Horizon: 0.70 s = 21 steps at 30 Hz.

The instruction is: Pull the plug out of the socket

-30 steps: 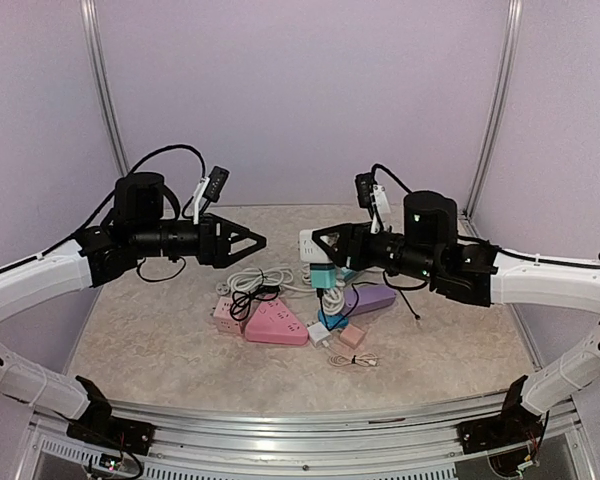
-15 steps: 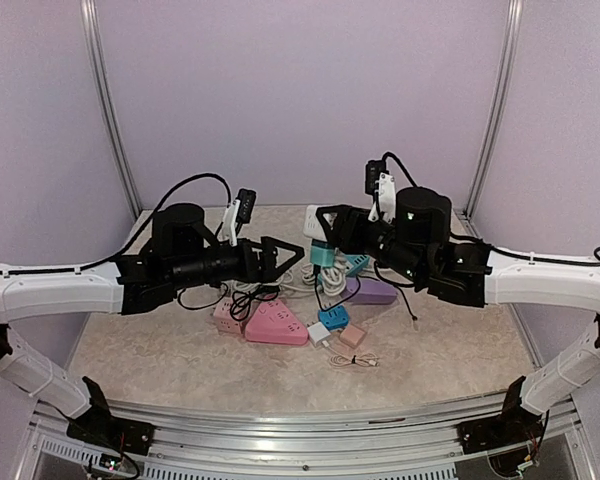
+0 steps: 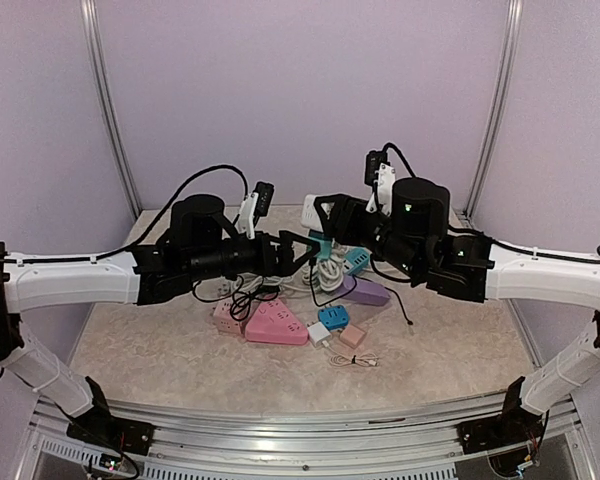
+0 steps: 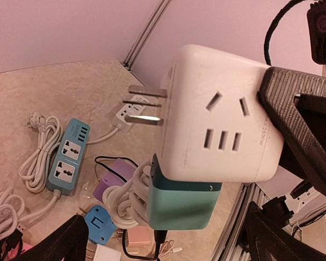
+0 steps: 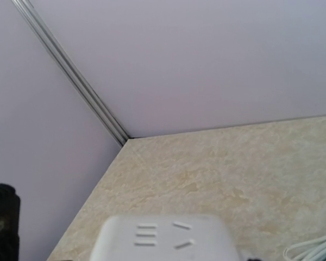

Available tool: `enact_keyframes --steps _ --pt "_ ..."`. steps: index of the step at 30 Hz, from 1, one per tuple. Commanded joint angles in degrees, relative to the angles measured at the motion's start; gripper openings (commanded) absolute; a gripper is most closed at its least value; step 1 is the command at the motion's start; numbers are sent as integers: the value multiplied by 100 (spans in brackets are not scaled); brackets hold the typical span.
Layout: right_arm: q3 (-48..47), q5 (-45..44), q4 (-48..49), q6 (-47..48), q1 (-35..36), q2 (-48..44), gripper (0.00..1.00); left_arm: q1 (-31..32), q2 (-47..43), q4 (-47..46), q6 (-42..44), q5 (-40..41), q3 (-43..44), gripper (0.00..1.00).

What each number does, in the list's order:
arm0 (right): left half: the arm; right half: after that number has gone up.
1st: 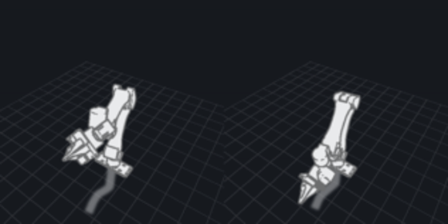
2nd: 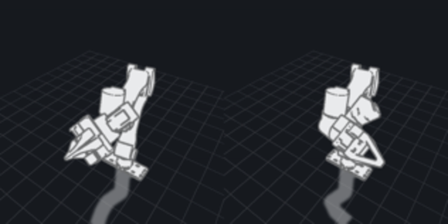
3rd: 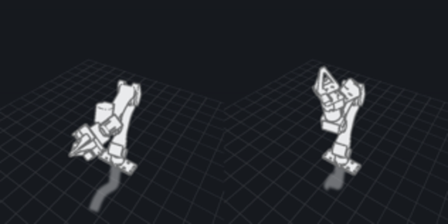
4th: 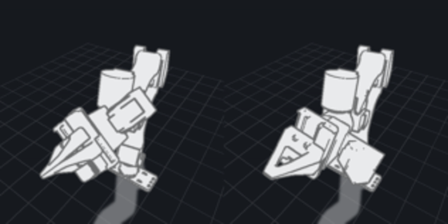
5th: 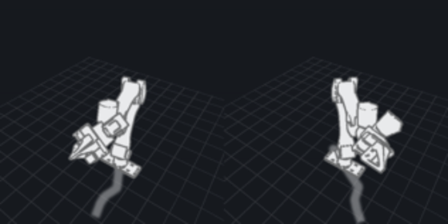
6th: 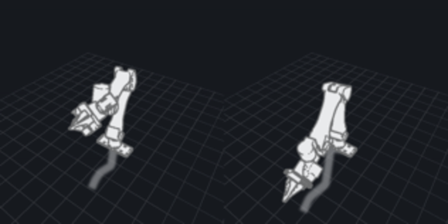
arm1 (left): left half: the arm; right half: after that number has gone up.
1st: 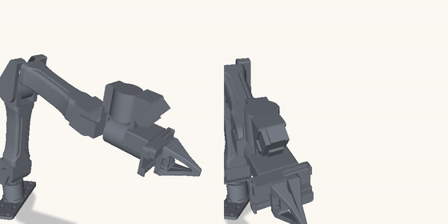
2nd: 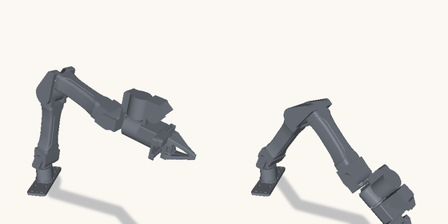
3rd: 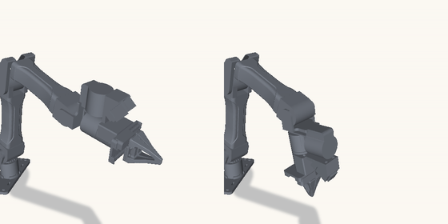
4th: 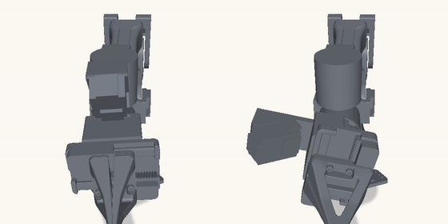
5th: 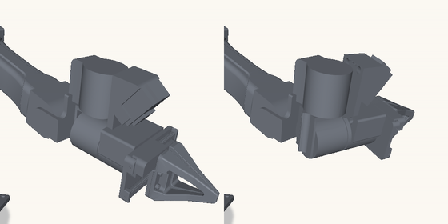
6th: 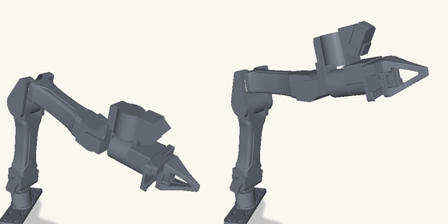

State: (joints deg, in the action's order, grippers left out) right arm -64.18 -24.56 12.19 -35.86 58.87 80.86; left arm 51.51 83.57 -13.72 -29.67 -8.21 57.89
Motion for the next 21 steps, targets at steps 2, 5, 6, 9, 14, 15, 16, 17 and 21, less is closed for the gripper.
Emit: enact_keyframes --steps 2,5,6,9,14,15,16,17,21 --pt "-282 160 208 -417 60 -115 0 110 319 75 361 -144 265 99" --pt "-283 182 256 -452 108 -127 0 138 462 76 372 -85 326 95" --pt "-287 122 231 -460 137 -136 0 142 477 59 381 -53 324 91" --pt "-248 -34 206 -519 160 -187 0 153 503 23 409 59 320 76" --pt "-97 -279 254 -687 177 -241 0 247 550 -53 476 158 340 63" --pt "-72 -308 272 -721 178 -245 0 268 579 -46 499 161 357 60" --pt "-54 -353 287 -747 179 -246 0 279 596 -39 510 174 370 56" --pt "-37 -381 303 -763 177 -248 0 289 613 -42 514 187 374 54" --pt "-35 -455 323 -772 192 -246 0 354 619 -35 568 379 381 47"
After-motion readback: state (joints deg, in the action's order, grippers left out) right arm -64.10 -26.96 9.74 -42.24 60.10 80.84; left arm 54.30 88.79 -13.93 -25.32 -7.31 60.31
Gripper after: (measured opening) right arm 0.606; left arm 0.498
